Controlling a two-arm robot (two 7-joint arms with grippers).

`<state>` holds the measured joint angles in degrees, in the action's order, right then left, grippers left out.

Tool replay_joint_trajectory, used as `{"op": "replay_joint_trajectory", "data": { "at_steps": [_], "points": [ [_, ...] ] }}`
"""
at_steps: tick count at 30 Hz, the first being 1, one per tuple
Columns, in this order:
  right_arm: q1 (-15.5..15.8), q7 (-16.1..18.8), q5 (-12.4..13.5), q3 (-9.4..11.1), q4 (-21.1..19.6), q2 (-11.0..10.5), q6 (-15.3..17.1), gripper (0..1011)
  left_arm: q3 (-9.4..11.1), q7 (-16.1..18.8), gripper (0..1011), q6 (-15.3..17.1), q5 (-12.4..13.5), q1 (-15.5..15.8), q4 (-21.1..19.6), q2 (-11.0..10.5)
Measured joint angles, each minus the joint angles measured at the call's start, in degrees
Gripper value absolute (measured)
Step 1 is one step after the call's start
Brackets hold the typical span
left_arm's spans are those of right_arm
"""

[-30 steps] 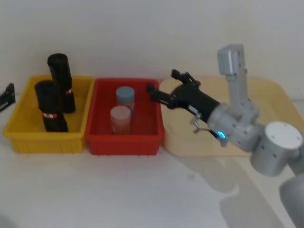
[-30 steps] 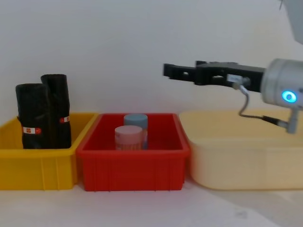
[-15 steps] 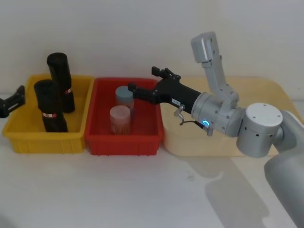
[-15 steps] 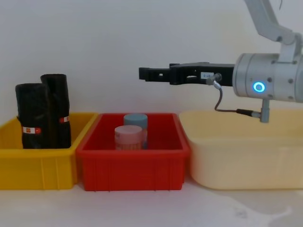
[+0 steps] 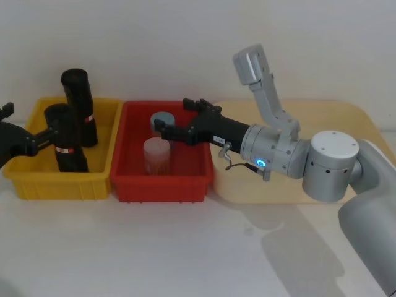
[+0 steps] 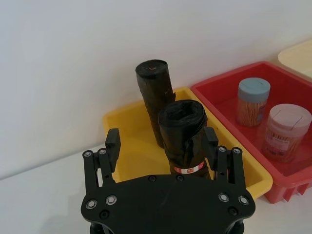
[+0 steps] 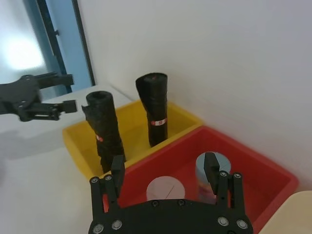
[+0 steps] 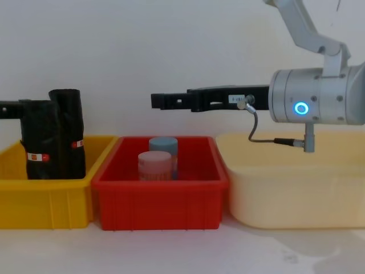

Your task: Pick up the garbage bag with the one hand and transfer it to the other hand.

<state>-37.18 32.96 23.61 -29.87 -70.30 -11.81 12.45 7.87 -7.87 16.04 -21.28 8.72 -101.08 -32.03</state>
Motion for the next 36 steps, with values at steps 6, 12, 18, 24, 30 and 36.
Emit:
{"op": "replay_joint_trajectory", "data": {
  "at_steps": [6,12,18,24,30,36],
  "points": [
    [-0.24,0.8,0.52,-0.68,0.28,-0.24,0.87,1001,1.96,-0.78,1001,0.17,1.09,2.43,2.76,0.84],
    [-0.46,1.26,0.92,-1.16,0.46,-0.54,1.41,1001,3.26,-1.71,1001,0.37,1.67,4.17,4.72,1.63],
    [-0.71,1.79,1.23,-1.59,0.63,-0.84,1.69,1001,4.63,-2.66,1001,0.54,2.13,6.13,7.06,2.85],
    [-1.1,2.82,1.58,-2.2,0.92,-1.18,2.04,1001,5.27,-2.13,1001,0.8,3.01,7.7,9.04,4.29],
    [-1.46,3.73,1.94,-2.76,1.44,-1.47,2.23,1002,5.32,-0.94,1001,0.87,3.82,8.65,10.45,5.31],
    [-1.71,4.09,2.25,-3.07,2.01,-1.7,2.24,1001,5.31,-0.09,1001,0.87,4.4,9.37,11.47,6.06]
  ]
}}
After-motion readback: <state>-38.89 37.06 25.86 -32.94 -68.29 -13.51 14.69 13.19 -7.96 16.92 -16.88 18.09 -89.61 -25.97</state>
